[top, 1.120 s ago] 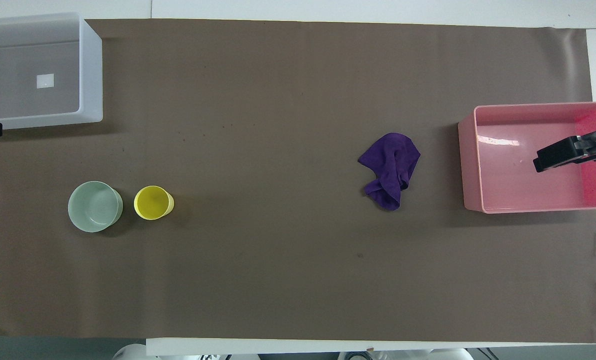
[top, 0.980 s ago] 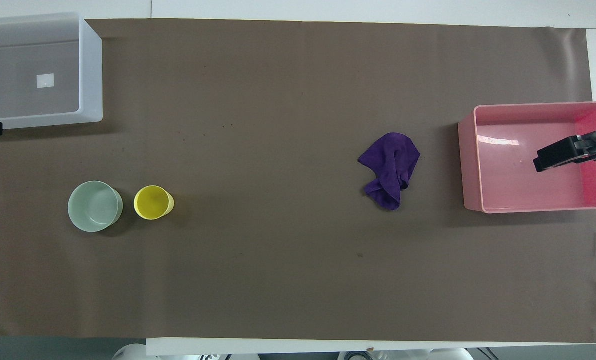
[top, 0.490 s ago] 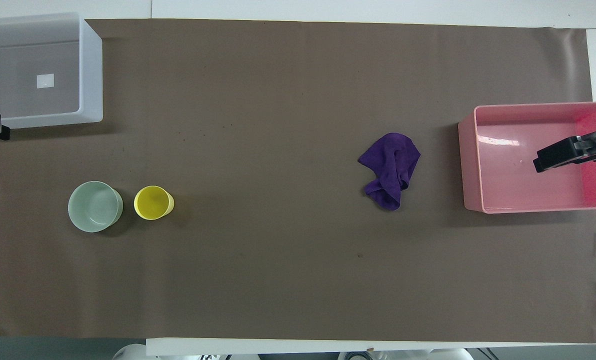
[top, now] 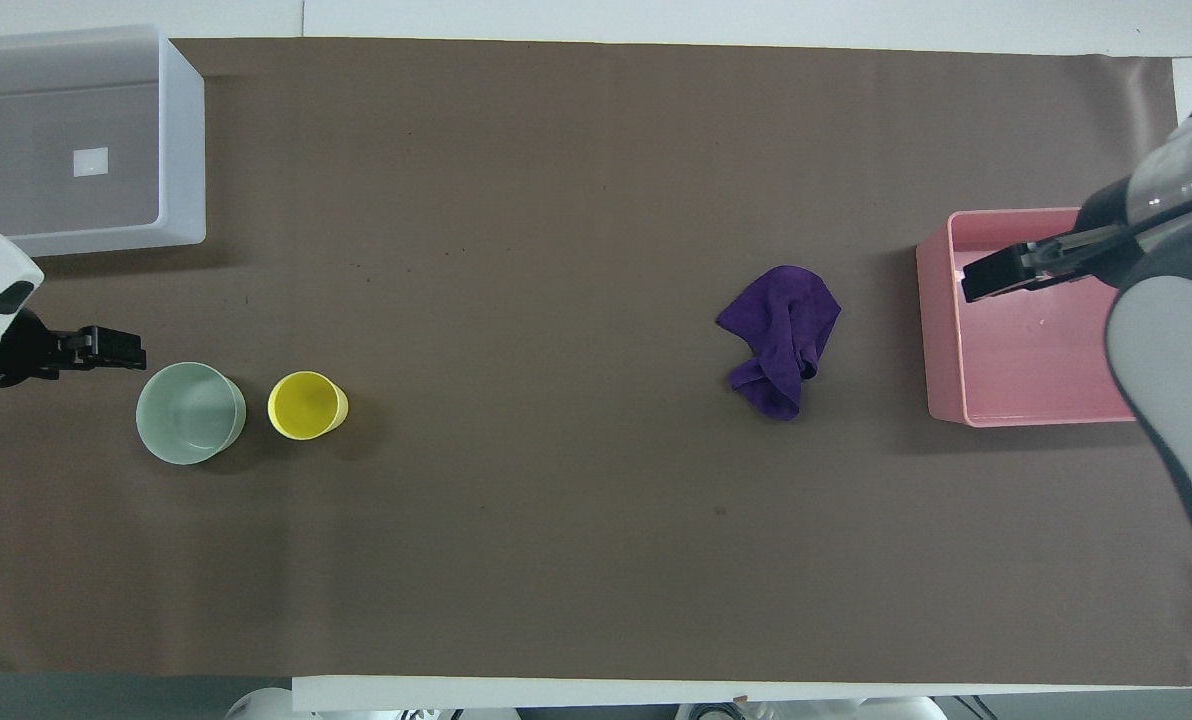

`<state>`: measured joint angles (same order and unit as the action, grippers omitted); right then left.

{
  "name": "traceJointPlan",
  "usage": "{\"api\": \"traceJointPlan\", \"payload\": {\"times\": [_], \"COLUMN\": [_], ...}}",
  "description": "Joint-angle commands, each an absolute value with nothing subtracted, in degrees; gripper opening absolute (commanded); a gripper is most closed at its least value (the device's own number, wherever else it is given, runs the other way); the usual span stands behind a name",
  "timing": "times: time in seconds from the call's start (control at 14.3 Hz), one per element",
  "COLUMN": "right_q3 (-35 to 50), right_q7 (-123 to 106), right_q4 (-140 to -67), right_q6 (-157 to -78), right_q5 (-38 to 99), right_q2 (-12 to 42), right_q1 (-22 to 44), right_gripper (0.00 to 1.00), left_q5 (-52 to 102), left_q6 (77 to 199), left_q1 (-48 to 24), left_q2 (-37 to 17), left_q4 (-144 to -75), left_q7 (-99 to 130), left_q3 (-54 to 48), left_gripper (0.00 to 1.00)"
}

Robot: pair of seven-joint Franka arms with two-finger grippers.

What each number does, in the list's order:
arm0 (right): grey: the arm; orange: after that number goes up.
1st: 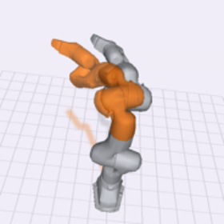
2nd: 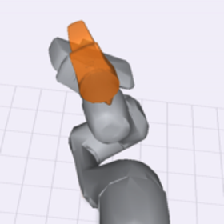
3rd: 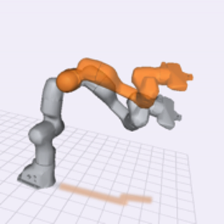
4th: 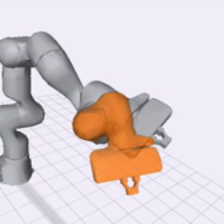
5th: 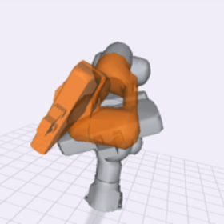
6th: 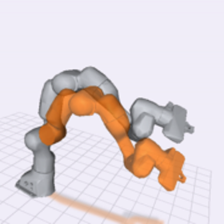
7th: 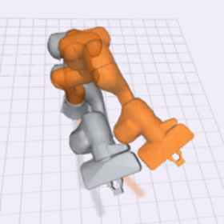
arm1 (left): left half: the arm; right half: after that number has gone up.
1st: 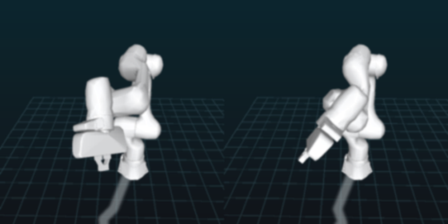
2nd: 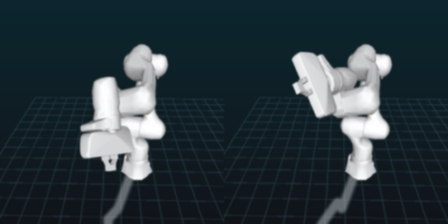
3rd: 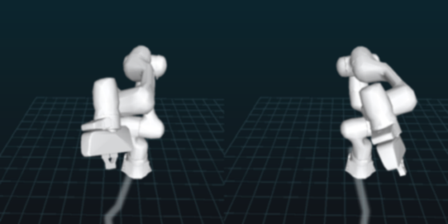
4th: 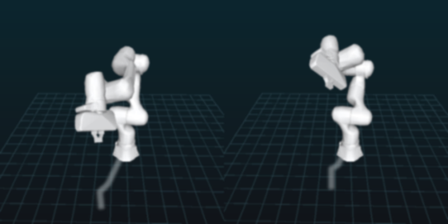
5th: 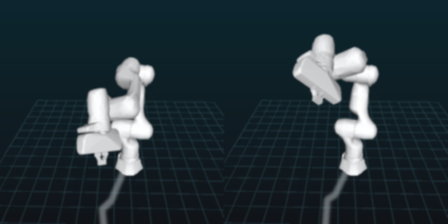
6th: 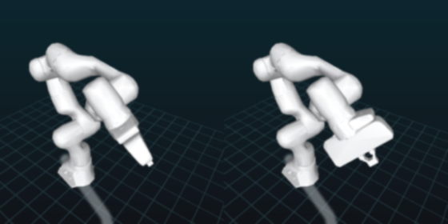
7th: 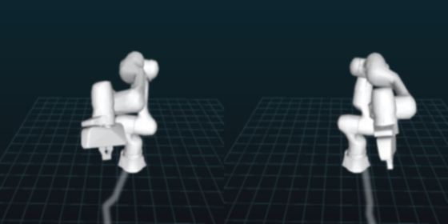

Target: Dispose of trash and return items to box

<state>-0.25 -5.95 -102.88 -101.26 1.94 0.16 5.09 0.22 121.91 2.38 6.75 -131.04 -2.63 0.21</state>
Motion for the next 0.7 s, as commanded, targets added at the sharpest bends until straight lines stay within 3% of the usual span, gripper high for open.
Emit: {"api": "traceJointPlan", "payload": {"times": [0.0,0.07,0.14,0.21,0.35,0.63], "right_q3": [-0.18,-0.18,-0.18,-0.18,-0.18,-0.18], "right_q7": [-2.48,-1.42,-0.71,-0.09,3.06,5.89], "right_q4": [-107.92,-109.67,-111.34,-112.66,-114.51,-119.61], "right_q6": [-108.78,-111.77,-115.28,-118.36,-123.46,-134.01], "right_q5": [2.64,2.64,2.64,2.64,2.64,2.64], "right_q2": [2.36,3.07,4.03,4.91,7.28,11.68], "right_q1": [7.2,8.51,9.22,9.58,11.85,14.58], "right_gripper": [0.99,0.99,0.99,0.99,0.99,0.99], "left_q5": [0.79,0.79,0.7,0.7,0.7,0.7], "left_q6": [133.47,135.42,135.7,135.79,135.79,128.88], "left_q1": [2.99,2.9,3.07,3.08,2.81,2.81], "left_q2": [6.95,5.73,5.45,5.19,5.19,6.06], "left_q4": [-140.34,-140.97,-140.98,-140.98,-140.98,-137.48], "left_q7": [-2.9,-1.68,-1.58,-1.76,-1.67,-1.76], "left_q3": [0.26,0.26,0.35,0.35,0.35,0.35], "left_gripper": [1.0,0.67,0.14,0.06,0.02,0.0]}}
